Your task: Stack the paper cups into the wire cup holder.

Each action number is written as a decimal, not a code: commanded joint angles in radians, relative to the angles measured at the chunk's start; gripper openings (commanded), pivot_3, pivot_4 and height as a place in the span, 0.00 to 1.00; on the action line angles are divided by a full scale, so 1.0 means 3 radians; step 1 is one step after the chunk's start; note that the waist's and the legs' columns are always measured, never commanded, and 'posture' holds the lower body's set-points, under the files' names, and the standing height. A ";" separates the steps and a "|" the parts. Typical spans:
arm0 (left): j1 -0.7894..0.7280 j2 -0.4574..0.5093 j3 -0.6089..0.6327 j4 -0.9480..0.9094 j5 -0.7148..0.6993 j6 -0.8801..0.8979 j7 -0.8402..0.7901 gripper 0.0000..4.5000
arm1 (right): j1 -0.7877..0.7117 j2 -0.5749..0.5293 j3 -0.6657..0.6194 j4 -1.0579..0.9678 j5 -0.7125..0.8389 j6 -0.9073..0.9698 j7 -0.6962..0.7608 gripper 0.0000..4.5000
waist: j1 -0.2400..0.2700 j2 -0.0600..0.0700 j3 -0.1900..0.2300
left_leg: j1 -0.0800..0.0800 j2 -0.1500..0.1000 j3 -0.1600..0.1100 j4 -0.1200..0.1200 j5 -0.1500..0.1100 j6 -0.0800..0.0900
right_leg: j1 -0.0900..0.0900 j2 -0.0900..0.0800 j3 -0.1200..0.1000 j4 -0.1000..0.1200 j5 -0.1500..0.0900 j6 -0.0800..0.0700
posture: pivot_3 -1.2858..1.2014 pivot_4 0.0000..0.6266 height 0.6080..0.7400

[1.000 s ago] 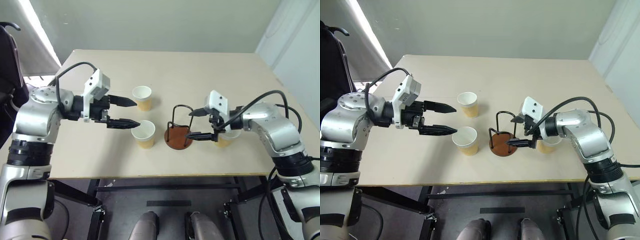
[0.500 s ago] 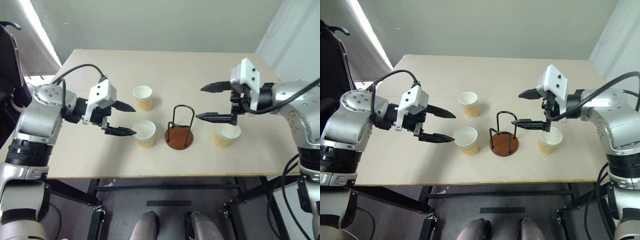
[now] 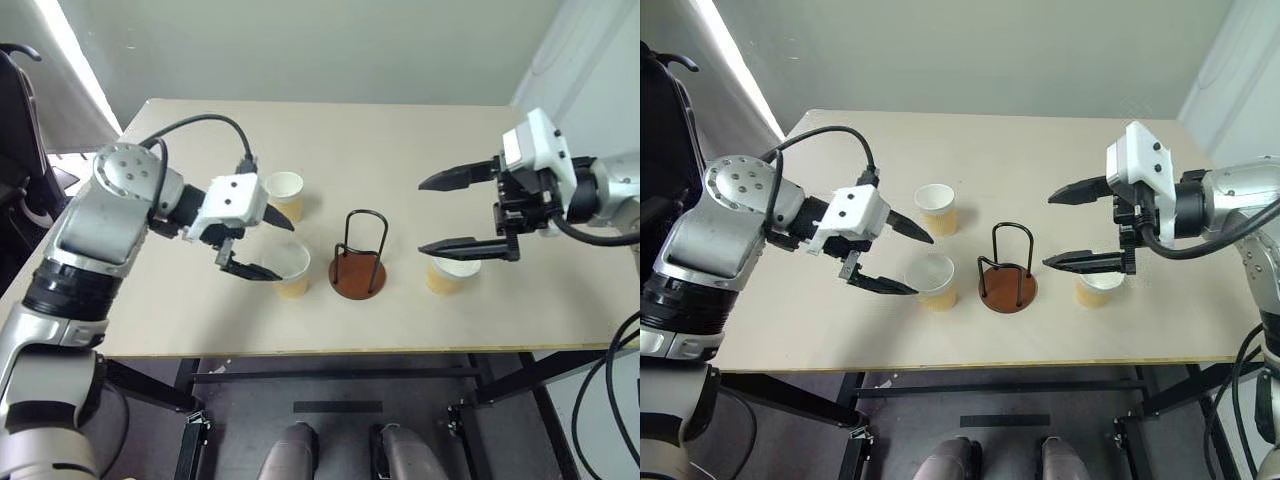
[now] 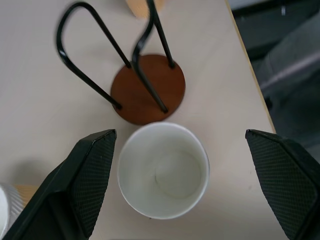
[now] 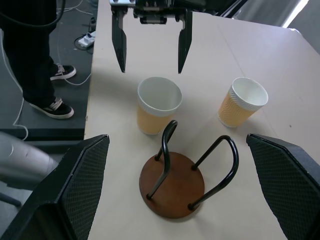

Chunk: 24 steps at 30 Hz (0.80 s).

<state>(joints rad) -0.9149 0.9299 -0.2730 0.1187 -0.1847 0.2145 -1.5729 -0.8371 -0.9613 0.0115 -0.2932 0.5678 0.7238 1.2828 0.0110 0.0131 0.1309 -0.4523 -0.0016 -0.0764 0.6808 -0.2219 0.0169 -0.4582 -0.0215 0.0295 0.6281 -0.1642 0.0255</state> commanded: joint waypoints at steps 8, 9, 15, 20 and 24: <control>-0.0092 -0.0078 -0.0186 0.0363 0.0434 -0.0679 -0.0067 0.99 | -0.0066 -0.0192 -0.0082 -0.0030 0.0058 -0.0031 0.0066 0.99 | 0.0005 0.0000 0.0000 | -0.0003 0.0000 0.0000 0.0001 -0.0001 0.0003 | 0.0000 0.0000 -0.0001 -0.0001 0.0000 0.0000 | 0.52 0.24 1.00; -0.0097 -0.0096 -0.0202 0.0405 0.0468 -0.0725 -0.0058 0.99 | -0.0069 -0.0200 -0.0077 -0.0029 0.0062 -0.0028 0.0068 0.99 | 0.0004 0.0000 0.0000 | -0.0003 0.0000 0.0000 0.0001 -0.0002 0.0003 | 0.0000 0.0000 0.0000 -0.0001 0.0000 0.0000 | 0.52 0.24 1.00; -0.0089 -0.0219 -0.0279 0.0568 0.0623 -0.0937 -0.0046 0.99 | -0.0054 -0.0244 -0.0075 -0.0029 0.0062 -0.0019 0.0069 0.99 | 0.0004 0.0000 0.0000 | -0.0003 0.0000 0.0000 0.0002 -0.0002 0.0003 | 0.0000 0.0000 0.0000 0.0000 0.0001 0.0001 | 0.52 0.24 1.00; -0.0051 -0.0318 -0.0325 0.0599 0.0670 -0.0955 -0.0071 0.99 | 0.0006 -0.0272 -0.0092 0.0017 0.0041 -0.0091 0.0091 0.99 | 0.0006 0.0000 0.0000 | -0.0003 0.0000 0.0000 0.0002 -0.0002 0.0003 | 0.0000 0.0000 -0.0001 0.0000 0.0002 0.0003 | 0.52 0.24 1.00; -0.0032 -0.0361 -0.0343 0.0593 0.0668 -0.0914 -0.0099 0.99 | 0.0033 -0.0265 -0.0117 0.0042 0.0066 -0.0124 0.0107 0.99 | 0.0006 0.0000 0.0000 | -0.0003 0.0000 0.0000 0.0002 -0.0002 0.0003 | 0.0000 0.0000 -0.0001 0.0001 0.0009 0.0015 | 0.52 0.24 1.00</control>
<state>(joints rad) -0.9183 0.8217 -0.3791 0.3101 0.0221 -0.0619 -1.5723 -0.8200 -1.0269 0.0121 -0.2758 0.5824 0.7043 1.3112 0.0127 0.0130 0.1309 -0.4531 -0.0016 -0.0764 0.6815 -0.2224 0.0179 -0.4583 -0.0216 0.0292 0.6282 -0.1614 0.0302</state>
